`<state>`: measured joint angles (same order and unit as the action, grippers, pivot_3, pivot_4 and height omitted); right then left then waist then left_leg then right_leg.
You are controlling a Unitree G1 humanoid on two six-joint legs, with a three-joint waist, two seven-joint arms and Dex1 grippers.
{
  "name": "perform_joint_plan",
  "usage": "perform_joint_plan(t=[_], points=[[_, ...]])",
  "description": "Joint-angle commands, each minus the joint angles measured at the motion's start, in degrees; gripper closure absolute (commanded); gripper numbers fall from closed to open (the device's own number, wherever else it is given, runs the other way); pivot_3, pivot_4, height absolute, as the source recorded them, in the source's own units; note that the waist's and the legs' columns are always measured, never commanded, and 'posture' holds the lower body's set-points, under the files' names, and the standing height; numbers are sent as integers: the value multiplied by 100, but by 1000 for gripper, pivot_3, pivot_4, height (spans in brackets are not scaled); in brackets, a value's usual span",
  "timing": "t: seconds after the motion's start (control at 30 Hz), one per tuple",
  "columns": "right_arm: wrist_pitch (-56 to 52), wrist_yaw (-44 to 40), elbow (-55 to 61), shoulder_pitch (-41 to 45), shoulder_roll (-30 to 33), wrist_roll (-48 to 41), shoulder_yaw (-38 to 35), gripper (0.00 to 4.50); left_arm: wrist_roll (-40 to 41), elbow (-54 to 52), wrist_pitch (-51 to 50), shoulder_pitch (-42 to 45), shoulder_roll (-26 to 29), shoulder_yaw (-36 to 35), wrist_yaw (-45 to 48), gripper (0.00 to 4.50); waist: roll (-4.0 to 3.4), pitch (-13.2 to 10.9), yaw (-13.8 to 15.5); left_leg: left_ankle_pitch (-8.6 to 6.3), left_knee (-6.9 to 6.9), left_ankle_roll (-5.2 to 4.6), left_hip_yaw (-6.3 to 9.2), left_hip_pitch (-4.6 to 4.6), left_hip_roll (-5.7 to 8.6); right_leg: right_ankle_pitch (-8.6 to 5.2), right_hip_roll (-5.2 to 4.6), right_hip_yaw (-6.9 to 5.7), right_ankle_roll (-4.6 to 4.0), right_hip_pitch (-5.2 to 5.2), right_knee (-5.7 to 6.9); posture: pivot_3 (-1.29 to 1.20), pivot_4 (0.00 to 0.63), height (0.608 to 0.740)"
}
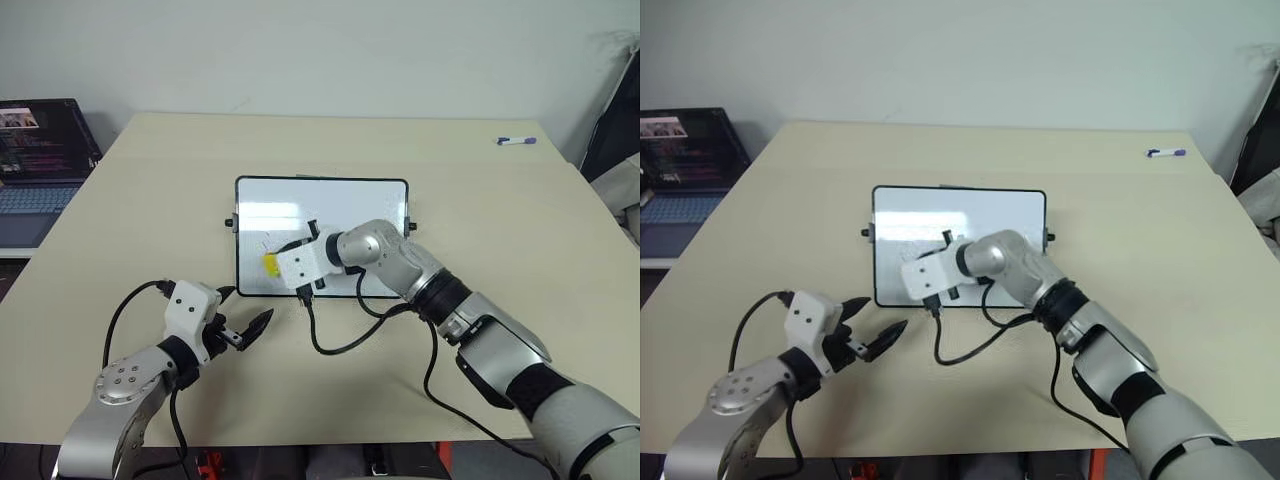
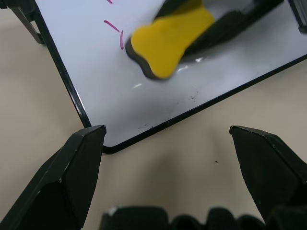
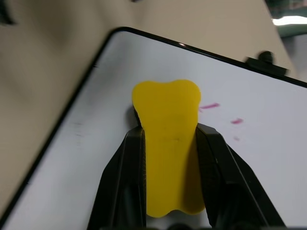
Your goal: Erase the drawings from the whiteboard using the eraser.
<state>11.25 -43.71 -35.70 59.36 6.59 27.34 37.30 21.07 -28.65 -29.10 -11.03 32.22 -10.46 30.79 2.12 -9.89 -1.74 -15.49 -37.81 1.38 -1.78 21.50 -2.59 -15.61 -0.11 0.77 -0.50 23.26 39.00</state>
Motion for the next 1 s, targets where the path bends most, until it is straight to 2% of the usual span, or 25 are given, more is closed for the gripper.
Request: perform_joint_plan(t=[0.03,0.1,0.17,0.3,0.4,0.43,0.6,0.7,0.77,0.9,1.0], points=[[-117,1181,-579,410,-178,252,-338,3430,-44,-49,163,34,-16,6,23,0,-5,-4,-11,1,-1,0,0,-1,0,0,1,1,-1,0,2,0,150,740],[-84,1450,-782,556,-240,239,-398,3430,-50,-32,182,36,-15,13,31,0,-5,-5,-9,5,-2,-3,0,1,0,3,2,1,-2,4,5,0,150,740],[-81,1244,-910,576,-249,194,-336,3430,-53,0,209,41,-20,20,33,0,-4,-4,12,5,-3,-4,0,4,1,2,1,1,-3,5,3,0,150,740],[25,61,-524,161,-63,132,64,3430,-67,18,246,29,-35,27,30,0,0,-2,6,1,0,-1,-4,10,2,1,0,3,-2,5,-5,0,150,740],[-34,-138,-289,37,-34,131,50,3431,-86,23,255,25,-50,35,29,0,-3,-4,1,-3,3,2,1,12,2,0,-1,-1,0,6,-5,0,150,740],[-56,-34,-291,59,-55,154,4,3431,-91,24,256,26,-55,35,30,0,-3,-4,1,-3,4,2,2,14,1,0,-1,-2,0,8,-4,0,150,740],[-89,1534,-923,587,-235,258,-463,3431,-96,4,248,15,-69,35,40,0,-8,-7,3,2,-2,1,5,14,0,1,-1,-5,-2,10,-1,0,150,740],[-58,1714,-1193,736,-208,210,-518,3431,-92,-4,247,9,-64,31,46,0,-6,-7,15,5,-6,-2,6,17,2,1,-1,-5,-3,11,-1,0,150,740],[-27,1267,-1179,640,-165,165,-405,3431,-89,9,253,13,-61,30,56,0,-5,-6,9,4,-4,-1,2,19,2,0,-1,-2,-3,12,-4,0,150,740],[-59,-220,-511,93,0,23,-9,3431,-96,50,278,30,-55,33,83,0,-3,-3,11,-1,6,0,6,21,2,-1,-1,-7,-3,14,-5,0,150,740],[-224,-202,-211,-25,-39,33,-101,3431,-112,106,320,32,-59,35,109,0,-5,-5,2,-2,9,1,8,21,1,-1,-1,-8,-2,13,-5,0,150,740]])
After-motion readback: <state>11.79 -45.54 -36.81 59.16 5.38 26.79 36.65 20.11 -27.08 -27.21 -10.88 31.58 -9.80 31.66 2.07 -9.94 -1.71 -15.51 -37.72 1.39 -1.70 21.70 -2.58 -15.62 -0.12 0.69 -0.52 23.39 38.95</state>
